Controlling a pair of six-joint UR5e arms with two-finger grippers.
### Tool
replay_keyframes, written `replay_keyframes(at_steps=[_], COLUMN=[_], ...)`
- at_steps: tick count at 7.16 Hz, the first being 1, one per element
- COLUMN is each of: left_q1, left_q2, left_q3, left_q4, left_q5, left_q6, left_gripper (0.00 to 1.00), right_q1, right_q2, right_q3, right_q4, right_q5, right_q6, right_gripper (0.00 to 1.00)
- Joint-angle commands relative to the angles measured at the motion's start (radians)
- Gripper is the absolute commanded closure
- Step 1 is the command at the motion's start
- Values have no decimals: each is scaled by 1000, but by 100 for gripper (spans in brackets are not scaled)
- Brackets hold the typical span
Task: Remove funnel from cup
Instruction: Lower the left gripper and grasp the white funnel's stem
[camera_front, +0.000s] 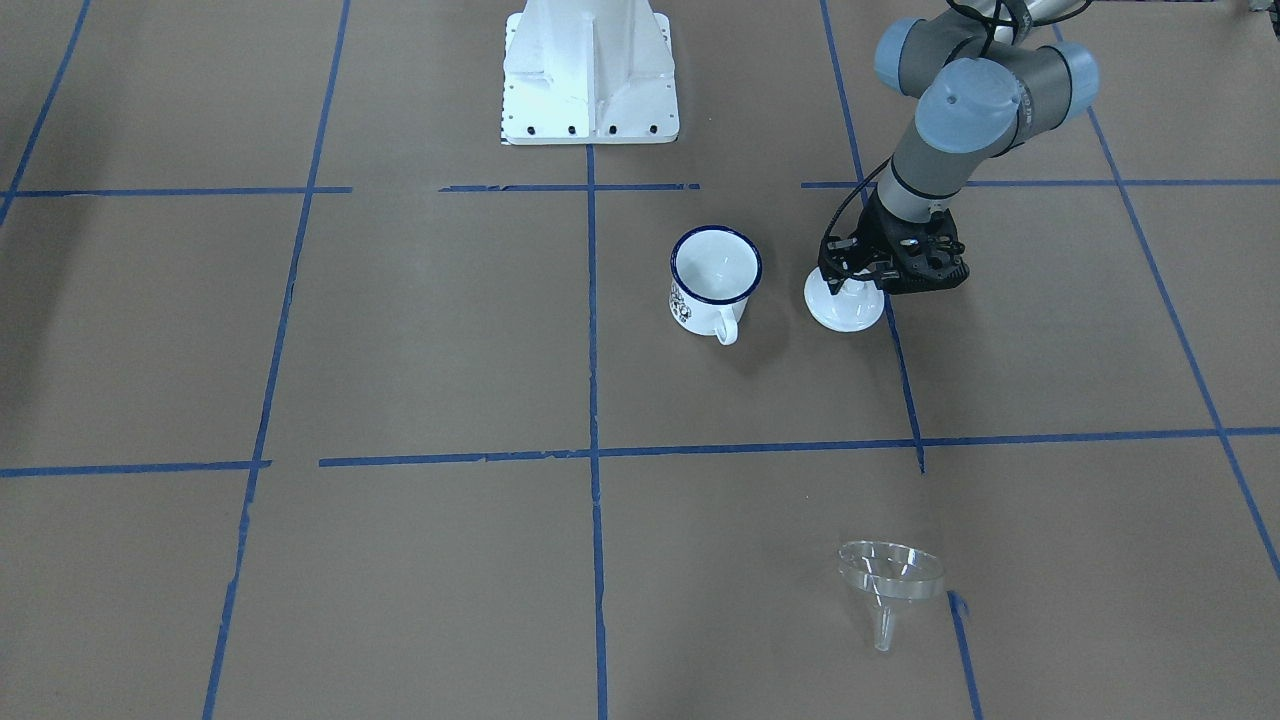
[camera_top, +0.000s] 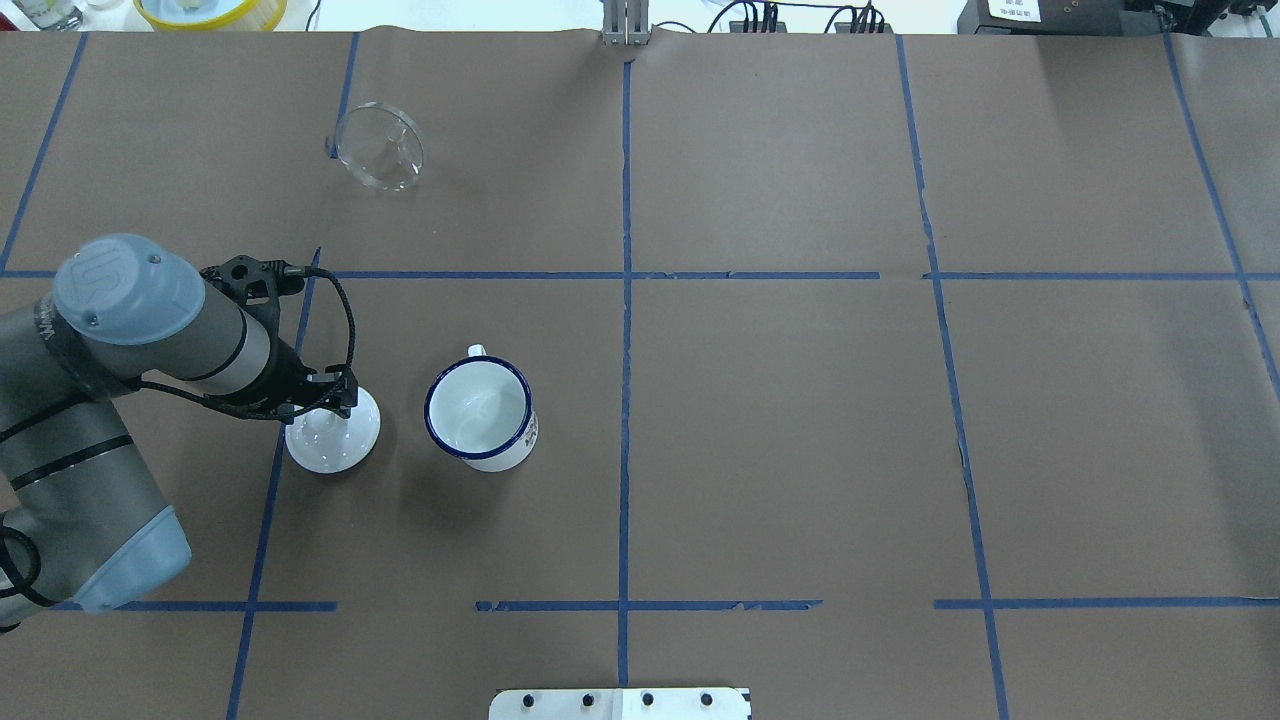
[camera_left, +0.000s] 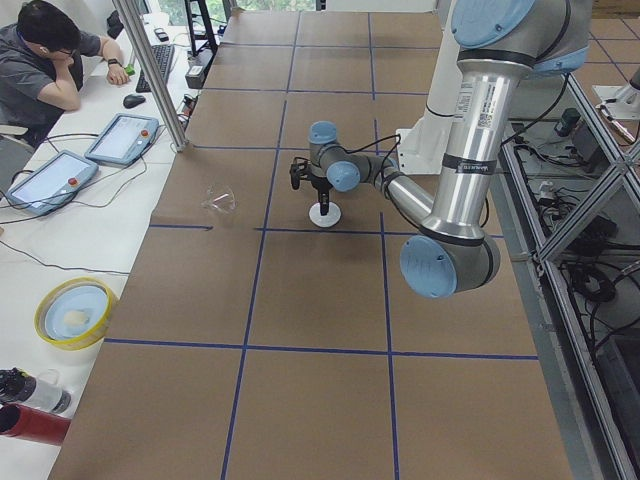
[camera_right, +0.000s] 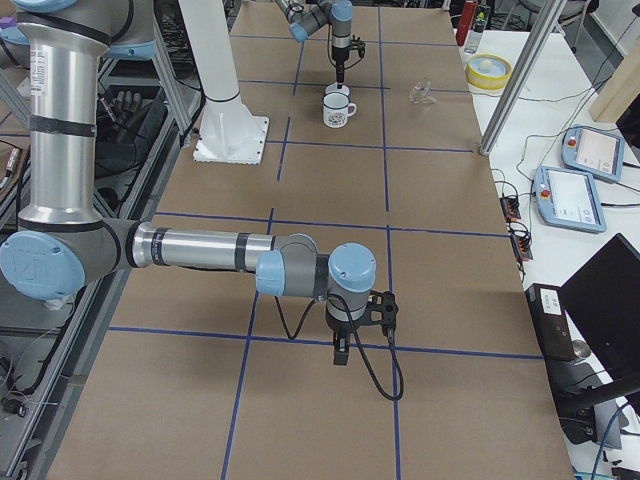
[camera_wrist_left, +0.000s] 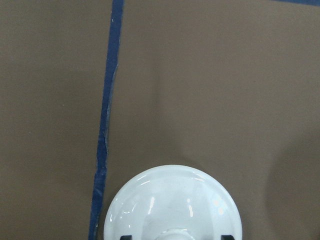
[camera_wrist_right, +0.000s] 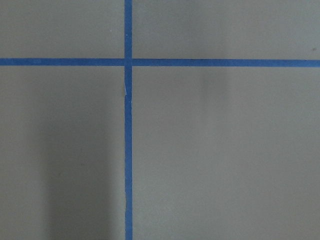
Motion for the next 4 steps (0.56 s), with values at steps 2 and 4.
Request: replay_keyframes(at_steps=[2,4], left_q1=[0,0], left_q2=[-2,-2], left_q3=[-1,-5], left_q4=[0,0], left_q5=[0,0], left_q6=[-1,-1], left_gripper=[61,94], right_q1=[0,0], right_q2=[0,0], right_q3=[0,0], right_q4=[0,0], right_q5=[0,0], right_q6=[0,0], right_gripper=[0,0])
